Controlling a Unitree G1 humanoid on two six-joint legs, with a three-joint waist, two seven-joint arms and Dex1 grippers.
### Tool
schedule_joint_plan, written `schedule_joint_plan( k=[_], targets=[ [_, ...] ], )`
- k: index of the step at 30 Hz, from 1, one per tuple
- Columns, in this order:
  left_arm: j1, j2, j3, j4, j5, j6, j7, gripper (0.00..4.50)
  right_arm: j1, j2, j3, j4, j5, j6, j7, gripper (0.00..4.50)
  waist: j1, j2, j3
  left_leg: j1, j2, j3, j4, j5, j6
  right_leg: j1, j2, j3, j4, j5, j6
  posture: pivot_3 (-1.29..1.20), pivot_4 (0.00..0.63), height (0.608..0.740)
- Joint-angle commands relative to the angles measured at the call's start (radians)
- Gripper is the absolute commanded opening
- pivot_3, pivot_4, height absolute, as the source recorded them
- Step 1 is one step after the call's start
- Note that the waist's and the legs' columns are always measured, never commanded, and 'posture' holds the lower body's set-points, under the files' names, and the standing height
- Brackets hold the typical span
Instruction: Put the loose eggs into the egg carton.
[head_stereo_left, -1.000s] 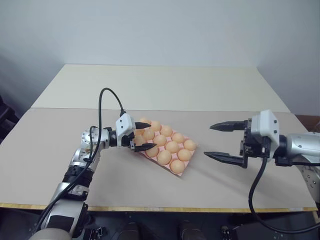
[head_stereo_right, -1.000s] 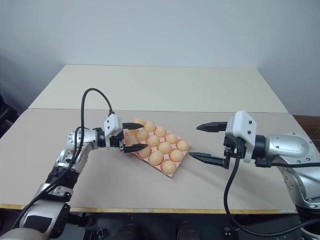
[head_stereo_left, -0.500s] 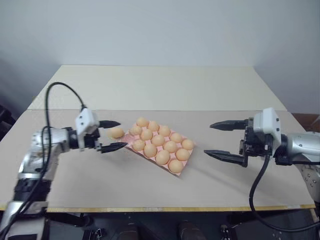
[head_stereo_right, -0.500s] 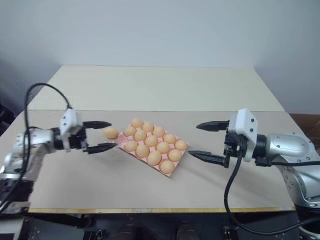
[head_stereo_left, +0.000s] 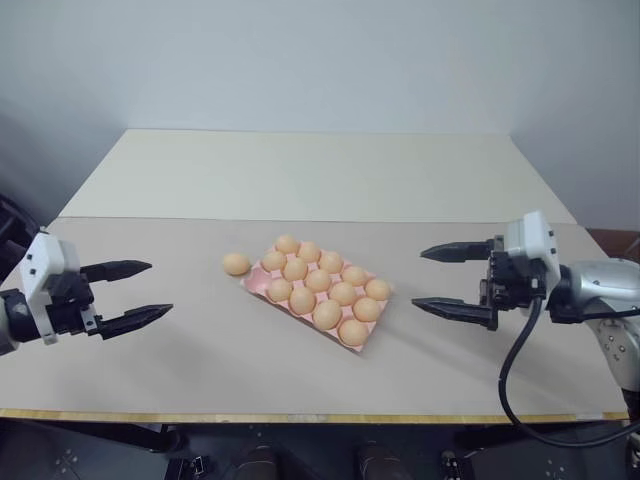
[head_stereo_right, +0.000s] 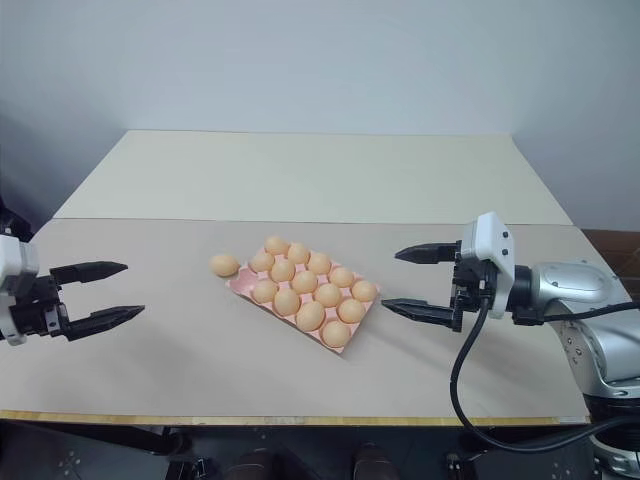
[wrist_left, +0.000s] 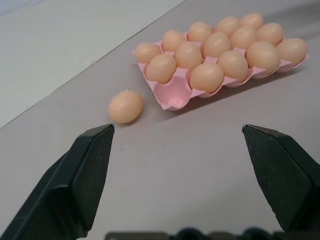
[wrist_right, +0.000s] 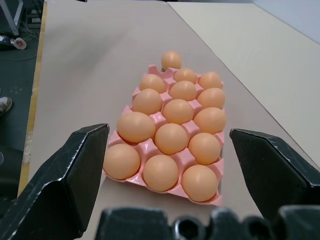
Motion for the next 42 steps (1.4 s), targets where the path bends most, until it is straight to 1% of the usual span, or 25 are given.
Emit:
schedule_joint_plan(
  k=[1, 8, 11, 15, 18, 20, 22, 24, 28, 31, 34, 42],
  targets=[
    [0.019, -0.001, 0.032, -0.055, -0.028, 0.003, 0.014, 4.45, -0.017, -0.002, -0.011, -0.024, 0.008, -0.009, 0.002, 4.5, -0.002, 0.0, 0.0, 0.0, 0.0, 0.0, 0.0, 0.0, 0.0, 0.0, 0.0, 0.0, 0.0, 0.0, 0.0, 0.0, 0.15, 0.74],
    [0.02, -0.004, 0.006, -0.059, -0.032, 0.0, 0.035, 4.45, -0.021, -0.005, -0.011, -0.023, 0.002, -0.011, 0.0, 4.5, -0.009, 0.0, 0.0, 0.0, 0.0, 0.0, -0.001, 0.0, 0.0, 0.0, 0.0, 0.001, 0.0, 0.0, 0.0, 0.0, 0.15, 0.74],
    [-0.037, -0.025, -0.062, -0.007, 0.017, -0.019, 0.091, 4.45, -0.027, 0.0, -0.005, -0.024, -0.002, -0.013, -0.007, 4.5, -0.007, 0.0, 0.0, 0.0, 0.0, 0.0, -0.001, 0.0, 0.0, 0.0, 0.0, 0.001, 0.0, 0.0, 0.0, 0.0, 0.15, 0.74],
    [-0.169, -0.067, -0.178, 0.122, 0.122, -0.1, 0.155, 4.45, -0.039, 0.003, 0.002, -0.018, -0.01, -0.022, -0.005, 4.5, -0.002, 0.0, 0.0, 0.001, 0.0, 0.0, -0.001, 0.0, 0.0, 0.0, 0.0, 0.0, 0.0, 0.0, 0.0, 0.0, 0.15, 0.74],
    [-0.295, -0.109, -0.263, 0.245, 0.193, -0.159, 0.195, 4.45, -0.045, 0.0, -0.002, -0.018, -0.011, -0.027, -0.006, 4.5, 0.003, 0.0, 0.0, -0.001, -0.001, 0.0, -0.001, 0.0, 0.0, -0.001, 0.0, 0.0, -0.001, 0.0, 0.0, 0.0, 0.15, 0.74],
    [-0.405, -0.163, -0.328, 0.371, 0.26, -0.206, 0.248, 4.45, -0.038, 0.0, -0.008, -0.028, -0.01, -0.028, -0.01, 4.5, 0.007, 0.0, 0.0, -0.001, -0.001, 0.0, -0.001, 0.0, 0.0, 0.0, 0.0, 0.0, -0.001, 0.0, 0.0, 0.0, 0.15, 0.74],
    [-0.488, -0.207, -0.379, 0.479, 0.308, -0.25, 0.262, 4.45, -0.03, 0.001, -0.012, -0.037, -0.011, -0.028, -0.015, 4.5, 0.015, 0.0, 0.0, -0.001, -0.001, 0.0, -0.001, 0.0, 0.0, 0.0, 0.0, 0.0, 0.0, 0.001, 0.0, 0.0, 0.15, 0.74],
    [-0.535, -0.231, -0.405, 0.55, 0.328, -0.286, 0.249, 4.45, -0.026, 0.002, -0.013, -0.043, -0.011, -0.027, -0.019, 4.5, 0.016, 0.0, 0.0, -0.001, -0.001, 0.0, -0.001, 0.0, 0.0, 0.0, 0.0, 0.0, 0.0, 0.001, 0.0, 0.0, 0.15, 0.74],
    [-0.695, -0.327, -0.467, 0.798, 0.398, -0.384, 0.285, 4.45, -0.013, -0.003, -0.023, -0.064, -0.008, -0.024, -0.03, 4.5, 0.02, 0.0, 0.0, -0.002, -0.001, -0.001, 0.0, 0.0, 0.0, -0.001, 0.0, 0.0, 0.0, 0.001, 0.0, 0.0, 0.15, 0.74],
    [-0.767, -0.375, -0.49, 0.931, 0.435, -0.45, 0.302, 4.45, -0.001, -0.01, -0.038, -0.077, -0.004, -0.02, -0.035, 4.5, 0.021, 0.0, 0.0, -0.002, -0.002, -0.001, 0.0, 0.0, 0.0, -0.001, 0.0, 0.0, 0.0, 0.001, 0.0, 0.0, 0.15, 0.74],
    [-0.812, -0.408, -0.494, 1.022, 0.448, -0.494, 0.298, 4.45, 0.014, -0.014, -0.05, -0.091, -0.003, -0.017, -0.04, 4.5, 0.017, 0.0, 0.0, -0.003, -0.002, -0.001, 0.0, 0.0, 0.0, -0.001, 0.0, 0.0, -0.001, 0.001, 0.0, 0.0, 0.15, 0.74],
    [-0.873, -0.451, -0.517, 1.162, 0.508, -0.568, 0.343, 4.45, 0.047, -0.019, -0.073, -0.122, 0.006, -0.011, -0.055, 4.5, 0.017, 0.0, 0.0, -0.002, -0.002, -0.001, 0.0, 0.0, 0.0, -0.001, 0.0, 0.0, 0.0, 0.001, 0.001, 0.0, 0.15, 0.74]
  ],
)
